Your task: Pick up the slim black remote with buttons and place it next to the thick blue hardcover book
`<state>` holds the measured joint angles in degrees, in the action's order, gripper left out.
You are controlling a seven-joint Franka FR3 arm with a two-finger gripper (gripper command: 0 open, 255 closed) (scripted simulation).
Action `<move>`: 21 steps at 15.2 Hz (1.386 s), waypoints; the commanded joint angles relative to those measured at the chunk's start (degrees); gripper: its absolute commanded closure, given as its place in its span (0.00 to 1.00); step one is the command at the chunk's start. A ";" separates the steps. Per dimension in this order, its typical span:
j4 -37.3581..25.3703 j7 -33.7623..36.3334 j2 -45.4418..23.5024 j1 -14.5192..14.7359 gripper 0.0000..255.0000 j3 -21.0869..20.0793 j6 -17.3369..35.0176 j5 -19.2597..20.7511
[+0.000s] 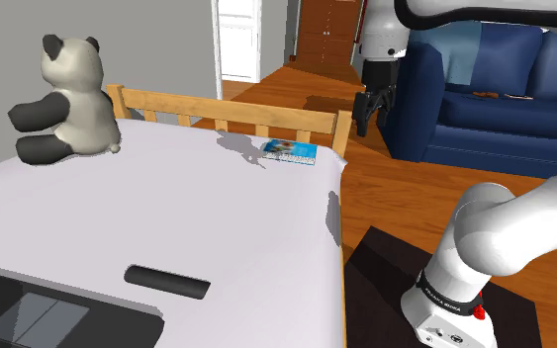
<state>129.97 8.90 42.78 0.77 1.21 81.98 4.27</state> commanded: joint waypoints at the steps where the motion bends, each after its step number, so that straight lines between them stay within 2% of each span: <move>1: 0.00 0.00 0.00 0.00 0.00 0.00 0.00 0.00; 11: 0.56 4.02 -11.77 4.71 0.00 -7.17 13.38 -4.15; 21: -4.83 8.25 -27.26 8.48 0.00 -14.27 24.60 -4.56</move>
<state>125.78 16.68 17.37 8.90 -12.35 105.21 -0.44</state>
